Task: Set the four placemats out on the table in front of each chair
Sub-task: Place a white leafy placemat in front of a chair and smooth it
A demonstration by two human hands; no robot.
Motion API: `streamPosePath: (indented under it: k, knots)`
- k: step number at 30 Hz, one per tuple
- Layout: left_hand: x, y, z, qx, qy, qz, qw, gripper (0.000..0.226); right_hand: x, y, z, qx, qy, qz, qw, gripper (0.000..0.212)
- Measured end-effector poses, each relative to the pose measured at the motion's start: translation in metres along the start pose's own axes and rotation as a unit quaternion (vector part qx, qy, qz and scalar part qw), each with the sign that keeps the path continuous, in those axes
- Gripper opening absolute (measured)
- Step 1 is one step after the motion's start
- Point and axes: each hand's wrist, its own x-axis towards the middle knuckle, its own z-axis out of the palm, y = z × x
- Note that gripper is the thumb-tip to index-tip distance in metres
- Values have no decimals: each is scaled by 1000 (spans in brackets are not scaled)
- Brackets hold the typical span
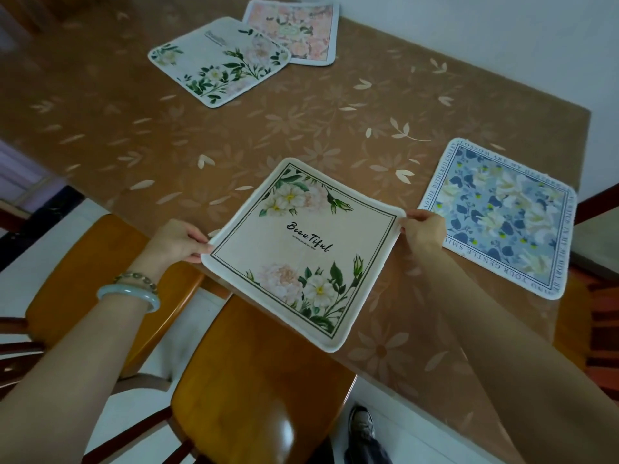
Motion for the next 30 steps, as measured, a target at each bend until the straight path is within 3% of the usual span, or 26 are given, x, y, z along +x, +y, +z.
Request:
streamPosePath:
  k: [8,22,30]
  knots:
    - [3,-3,3,8,16,19,1000,12,-28,24,2,7,-74,113,991,18]
    - [9,-2,10,40,24,24,999,15,-36,22,11,-30,-33,95,995,26]
    - [14,-6,8,48,44,43,997,15,-43,25,10,-5,-48,110,993,16]
